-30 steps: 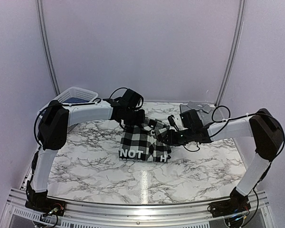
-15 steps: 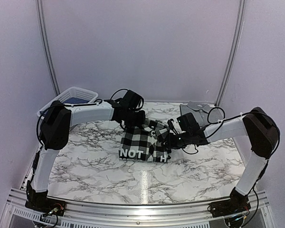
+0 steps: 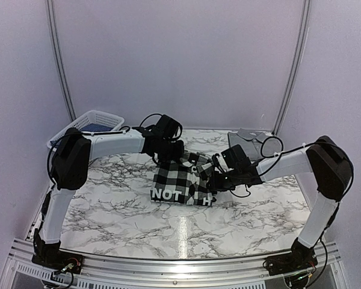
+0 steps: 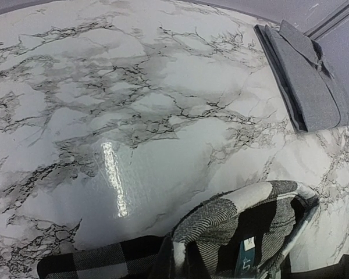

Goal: Fold and stack the long sleeve shirts
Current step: Smooth out the square-folded shirt at the center of the board.

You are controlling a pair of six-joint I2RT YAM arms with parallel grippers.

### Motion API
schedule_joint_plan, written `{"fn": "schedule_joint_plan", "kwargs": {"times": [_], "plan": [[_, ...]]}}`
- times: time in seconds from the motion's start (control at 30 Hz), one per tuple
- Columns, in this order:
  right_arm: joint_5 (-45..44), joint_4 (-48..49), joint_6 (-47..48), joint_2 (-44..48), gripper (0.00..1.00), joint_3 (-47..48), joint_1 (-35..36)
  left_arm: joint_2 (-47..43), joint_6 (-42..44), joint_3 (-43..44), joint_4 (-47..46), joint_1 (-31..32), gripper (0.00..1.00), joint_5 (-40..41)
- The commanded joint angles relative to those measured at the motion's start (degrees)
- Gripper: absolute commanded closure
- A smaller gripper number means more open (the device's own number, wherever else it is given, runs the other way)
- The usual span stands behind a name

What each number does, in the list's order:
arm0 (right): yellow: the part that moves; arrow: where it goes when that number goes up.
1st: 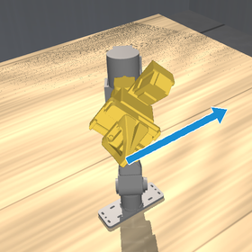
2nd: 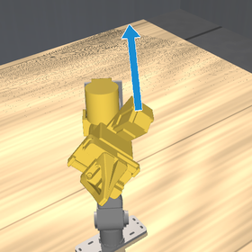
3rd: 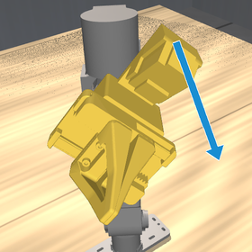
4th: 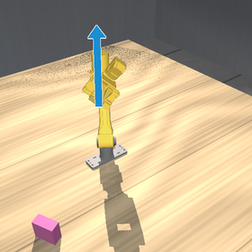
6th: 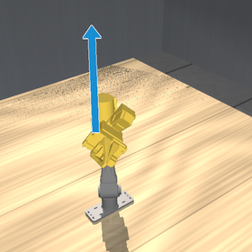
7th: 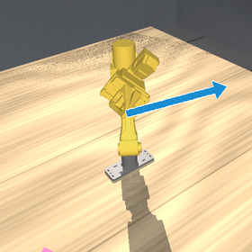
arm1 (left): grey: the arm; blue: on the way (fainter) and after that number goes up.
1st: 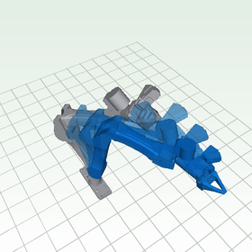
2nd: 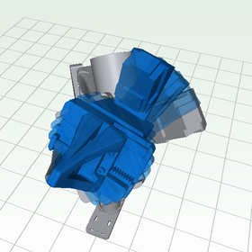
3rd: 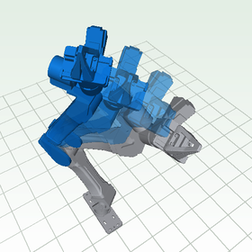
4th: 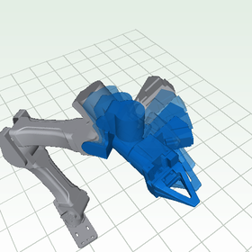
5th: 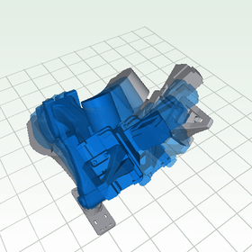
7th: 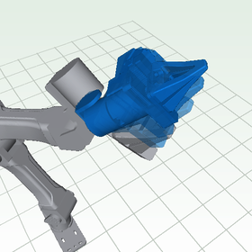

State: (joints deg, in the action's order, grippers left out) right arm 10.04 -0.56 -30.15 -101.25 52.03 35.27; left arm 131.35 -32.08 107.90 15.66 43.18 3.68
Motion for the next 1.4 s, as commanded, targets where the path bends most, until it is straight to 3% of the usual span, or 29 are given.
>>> {"fn": "schedule_joint_plan", "kwargs": {"times": [0.0,0.03,0.23,0.5,0.6,0.7,0.73,0.8,0.87,1.03,1.27,1.37], "plan": [[-1.04,-1.53,-0.62,1.84,0.96,3.03,1.72,1.92,-0.09,1.31,-1.16,-0.5,1.0,0.53],[-1.45,-1.97,-0.62,2.64,1.0,3.26,2.0,1.97,-0.2,1.2,-1.16,-0.59,1.0,0.72],[-7.18,-6.17,-1.4,6.7,1.0,2.66,2.51,2.61,-0.86,0.61,-1.16,-1.29,1.0,1.27],[-9.14,-4.58,-3.67,2.95,1.0,-1.43,2.48,4.35,-0.64,1.83,-1.25,-2.0,1.0,0.13],[-8.63,-4.52,-3.82,2.3,1.0,-0.95,2.44,4.49,0.0,2.48,-1.24,-1.96,0.91,-0.95],[-9.35,-6.12,-3.4,3.89,0.91,0.37,2.53,3.27,0.42,2.38,-1.12,-1.96,0.76,-1.56],[-9.7,-7.24,-3.11,4.4,0.87,0.96,2.43,2.28,0.43,2.14,-1.15,-1.96,0.68,-1.65],[-11.55,-9.0,-2.46,5.63,0.81,2.41,2.42,-0.33,0.23,1.18,-1.11,-2.08,0.41,-1.64],[-12.13,-9.93,-1.94,6.83,0.73,3.54,1.98,-3.7,-0.27,-0.6,-1.23,-2.49,0.24,-2.18],[-12.29,-11.02,-0.96,8.88,0.57,3.87,-0.28,-13.64,-2.18,-11.67,-1.52,-4.99,0.12,-4.97],[-10.66,-9.85,0.8,11.77,0.37,2.45,-4.0,-20.52,-1.68,-26.8,-4.22,-7.7,0.12,-17.92],[-8.2,-8.69,1.13,12.42,0.33,1.71,-5.33,-21.34,-1.61,-31.09,-5.19,-8.2,0.16,-20.32]]}}
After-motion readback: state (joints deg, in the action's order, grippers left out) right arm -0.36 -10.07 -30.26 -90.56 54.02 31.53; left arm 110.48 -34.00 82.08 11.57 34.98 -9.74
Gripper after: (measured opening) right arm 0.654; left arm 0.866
